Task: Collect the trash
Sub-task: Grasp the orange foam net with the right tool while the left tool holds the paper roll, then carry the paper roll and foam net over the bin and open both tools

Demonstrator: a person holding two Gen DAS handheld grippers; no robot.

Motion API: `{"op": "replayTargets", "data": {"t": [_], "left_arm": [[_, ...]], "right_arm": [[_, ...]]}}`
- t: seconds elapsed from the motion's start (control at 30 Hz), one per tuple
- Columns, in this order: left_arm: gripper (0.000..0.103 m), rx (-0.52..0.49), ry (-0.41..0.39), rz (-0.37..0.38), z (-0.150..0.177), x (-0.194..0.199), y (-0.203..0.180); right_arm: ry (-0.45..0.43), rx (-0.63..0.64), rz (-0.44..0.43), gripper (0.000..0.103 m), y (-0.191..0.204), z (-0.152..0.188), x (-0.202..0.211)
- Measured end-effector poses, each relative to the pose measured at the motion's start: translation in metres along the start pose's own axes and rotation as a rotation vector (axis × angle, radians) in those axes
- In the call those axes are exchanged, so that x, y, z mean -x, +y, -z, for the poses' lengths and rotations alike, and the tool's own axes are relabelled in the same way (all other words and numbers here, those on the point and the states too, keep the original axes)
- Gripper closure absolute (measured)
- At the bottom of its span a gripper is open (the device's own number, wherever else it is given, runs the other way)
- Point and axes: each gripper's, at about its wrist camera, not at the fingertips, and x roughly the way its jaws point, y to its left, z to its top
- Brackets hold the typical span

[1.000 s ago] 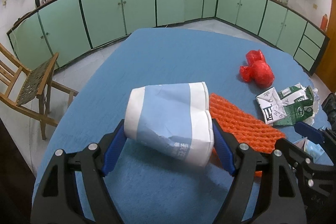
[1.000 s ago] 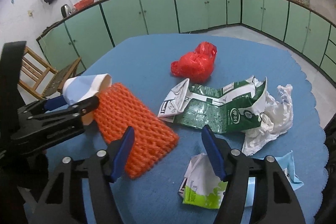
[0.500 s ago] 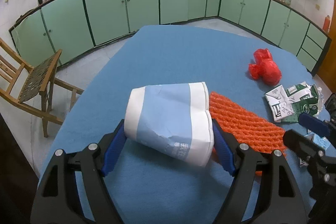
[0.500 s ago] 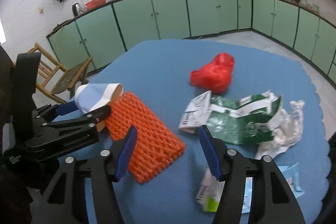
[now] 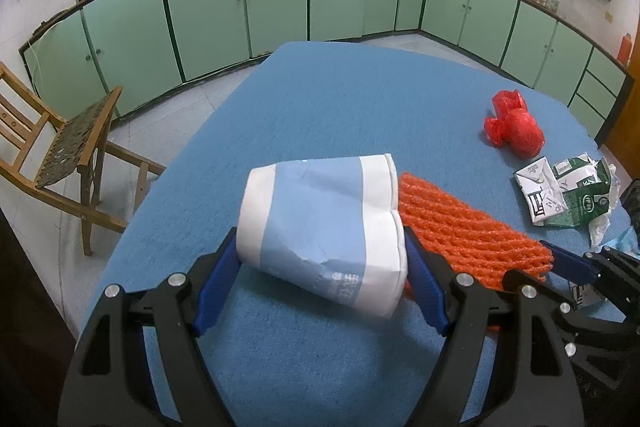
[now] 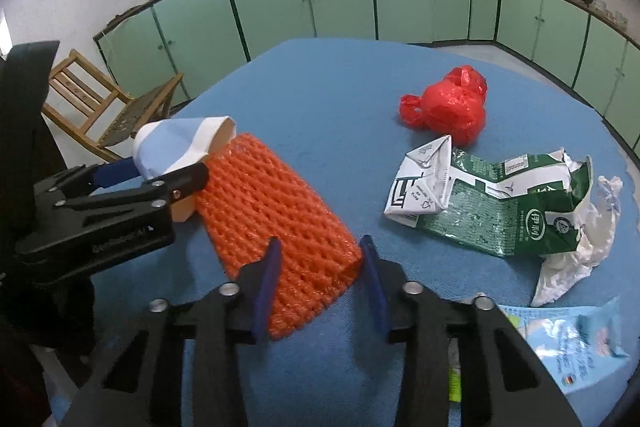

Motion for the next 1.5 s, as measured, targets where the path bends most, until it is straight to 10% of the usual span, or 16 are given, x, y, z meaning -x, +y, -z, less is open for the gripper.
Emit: {"op": "replayTargets", "data": {"t": [0.2,0.9,1.5], "left_arm": [[0.027,0.000,-0.005,0.003,-0.002,0.003,0.000],[0.028,-0.034,-0.072,0.027,-0.015,0.038,-0.030],[0.028,-0.146,-0.170,0.150,-0.022,0.107,-0.131]], "right_arm": [[-0.008,-0.019,-0.029,0.092,-0.006,0.000,0.003],[-0.142,-0.144,0.033,0.093,-0.052,-0.006,0.077],[-0.277,-0.227,0.143,0.093,-0.102,0.015,0.185]]}}
